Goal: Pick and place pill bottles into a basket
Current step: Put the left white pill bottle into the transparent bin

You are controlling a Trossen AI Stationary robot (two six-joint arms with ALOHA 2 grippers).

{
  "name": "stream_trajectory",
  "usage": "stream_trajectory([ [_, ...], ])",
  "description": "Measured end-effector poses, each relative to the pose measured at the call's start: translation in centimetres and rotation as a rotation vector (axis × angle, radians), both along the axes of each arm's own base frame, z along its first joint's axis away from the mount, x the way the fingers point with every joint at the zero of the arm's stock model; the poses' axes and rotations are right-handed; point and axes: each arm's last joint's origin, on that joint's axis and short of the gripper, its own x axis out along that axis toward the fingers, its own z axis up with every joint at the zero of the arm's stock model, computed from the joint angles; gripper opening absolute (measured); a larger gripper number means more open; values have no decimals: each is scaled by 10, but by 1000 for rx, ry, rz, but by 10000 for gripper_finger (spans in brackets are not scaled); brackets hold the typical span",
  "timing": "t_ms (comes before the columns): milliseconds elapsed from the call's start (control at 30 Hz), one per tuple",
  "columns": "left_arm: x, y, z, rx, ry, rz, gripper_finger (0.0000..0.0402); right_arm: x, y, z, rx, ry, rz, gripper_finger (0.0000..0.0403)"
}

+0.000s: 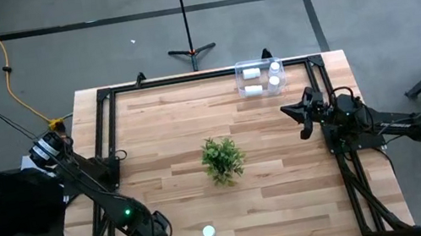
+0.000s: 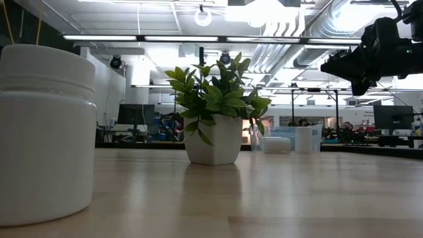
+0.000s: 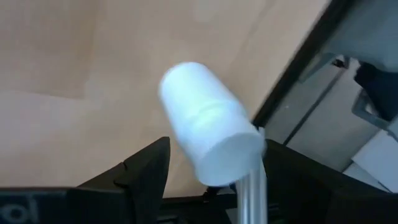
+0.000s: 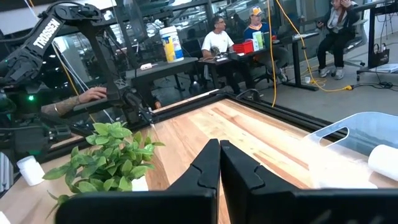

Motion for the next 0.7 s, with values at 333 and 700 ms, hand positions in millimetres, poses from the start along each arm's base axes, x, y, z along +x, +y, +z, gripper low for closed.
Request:
stream_trajectory([
  [333, -1, -5, -8, 30, -4, -11, 286, 0, 0, 0, 0, 2, 0, 4],
  [700, -3, -6, -9, 74, -34, -10, 286, 0, 0, 0, 0, 2, 0, 6],
])
